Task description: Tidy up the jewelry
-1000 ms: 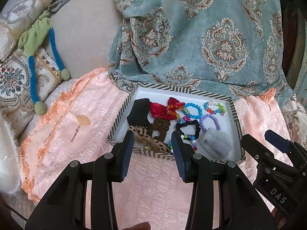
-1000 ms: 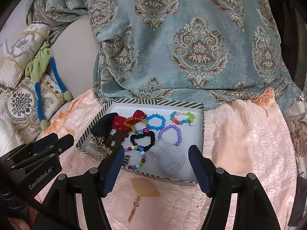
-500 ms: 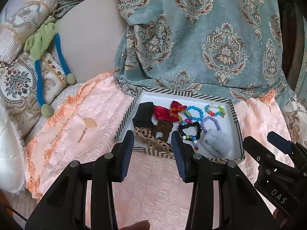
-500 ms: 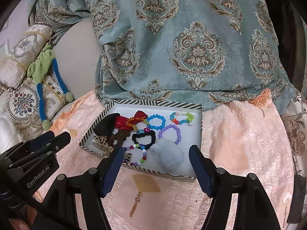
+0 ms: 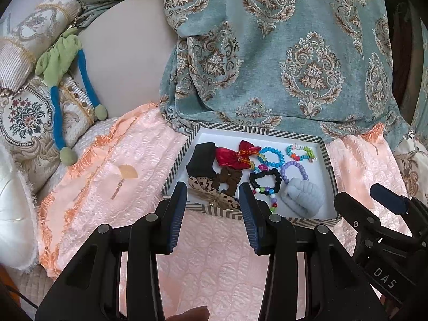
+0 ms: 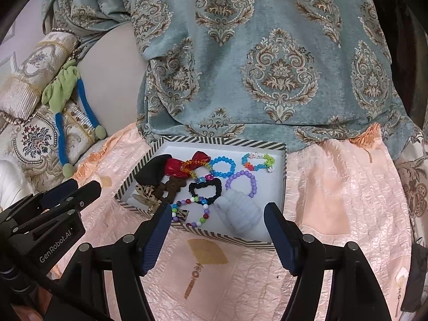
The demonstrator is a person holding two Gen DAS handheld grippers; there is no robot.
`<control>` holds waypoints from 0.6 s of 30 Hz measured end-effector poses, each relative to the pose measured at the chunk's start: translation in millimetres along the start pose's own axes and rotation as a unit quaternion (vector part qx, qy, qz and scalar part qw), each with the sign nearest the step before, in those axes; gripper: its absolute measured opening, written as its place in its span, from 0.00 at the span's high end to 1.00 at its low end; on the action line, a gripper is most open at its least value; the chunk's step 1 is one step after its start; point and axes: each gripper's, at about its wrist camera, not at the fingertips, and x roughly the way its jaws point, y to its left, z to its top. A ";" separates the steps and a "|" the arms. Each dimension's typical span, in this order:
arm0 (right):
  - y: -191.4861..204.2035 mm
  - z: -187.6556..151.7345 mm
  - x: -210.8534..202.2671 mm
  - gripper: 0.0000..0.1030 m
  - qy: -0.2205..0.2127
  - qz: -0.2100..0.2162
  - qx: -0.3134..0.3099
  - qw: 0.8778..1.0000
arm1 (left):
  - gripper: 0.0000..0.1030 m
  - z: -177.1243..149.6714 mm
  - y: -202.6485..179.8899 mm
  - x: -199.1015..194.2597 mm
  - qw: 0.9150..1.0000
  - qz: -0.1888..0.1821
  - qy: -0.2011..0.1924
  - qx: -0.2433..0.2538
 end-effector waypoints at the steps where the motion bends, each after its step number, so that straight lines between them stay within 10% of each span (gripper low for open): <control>1: -0.4 -0.2 0.2 0.33 0.001 0.000 0.000 1.000 | 0.61 -0.1 0.0 -0.2 1.000 0.000 0.000 0.000; 18: -4.6 -1.9 2.2 0.33 0.007 0.004 0.005 1.000 | 0.61 0.0 -3.7 -4.1 1.000 0.000 -0.007 0.005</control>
